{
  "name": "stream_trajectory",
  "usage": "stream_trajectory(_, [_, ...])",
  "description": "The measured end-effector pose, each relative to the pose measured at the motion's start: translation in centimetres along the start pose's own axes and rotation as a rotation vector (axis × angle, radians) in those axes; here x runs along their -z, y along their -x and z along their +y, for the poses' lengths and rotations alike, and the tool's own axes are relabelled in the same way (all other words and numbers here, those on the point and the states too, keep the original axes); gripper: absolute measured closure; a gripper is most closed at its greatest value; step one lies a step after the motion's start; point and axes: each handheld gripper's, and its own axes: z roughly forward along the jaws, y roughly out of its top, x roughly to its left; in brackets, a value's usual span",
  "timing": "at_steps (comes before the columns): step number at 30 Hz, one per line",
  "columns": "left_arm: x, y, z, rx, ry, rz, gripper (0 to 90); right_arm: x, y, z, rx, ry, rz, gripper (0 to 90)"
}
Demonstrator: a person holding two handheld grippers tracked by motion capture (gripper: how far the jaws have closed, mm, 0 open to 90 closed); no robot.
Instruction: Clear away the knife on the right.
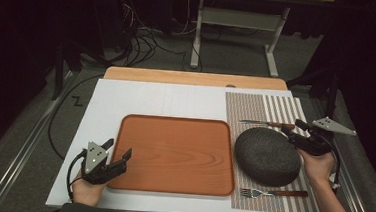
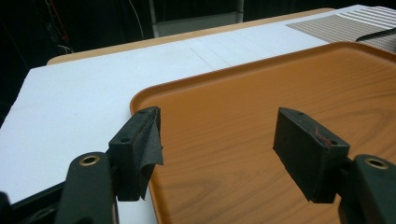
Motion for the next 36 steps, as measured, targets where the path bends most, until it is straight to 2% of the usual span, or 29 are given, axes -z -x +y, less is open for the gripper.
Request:
stream_trajectory(2, [0.0, 0.0, 0.0, 0.000, 0.000, -0.001, 32.2, -0.3, 0.2, 0.3, 0.018, -0.020, -0.005, 39.1])
stream_trajectory(12, [0.0, 0.0, 0.0, -0.003, 0.001, -0.005, 32.2, -2.2, 1.2, 1.3, 0.029, -0.127, -0.033, 39.5])
stream_trajectory(20, [-0.1, 0.0, 0.0, -0.001, 0.000, -0.004, 32.2, -3.7, 1.8, 2.0, 0.065, -0.216, -0.051, 40.4])
stream_trajectory(25, [-0.1, 0.0, 0.0, 0.001, 0.001, -0.006, 32.2, -4.5, 2.1, 2.7, 0.069, -0.255, -0.051, 40.3])
stream_trajectory(28, [-0.1, 0.0, 0.0, -0.001, -0.007, -0.010, 32.3, -5.3, 2.4, 3.2, 0.065, -0.294, -0.041, 43.8])
stream_trajectory(29, [-0.1, 0.0, 0.0, -0.002, -0.009, -0.012, 32.3, -5.3, 2.4, 3.2, 0.065, -0.294, -0.041, 43.8])
stream_trajectory(36, [-0.1, 0.1, 0.0, -0.005, -0.010, -0.014, 32.5, -7.2, 3.2, 2.9, 0.071, -0.389, -0.031, 46.4])
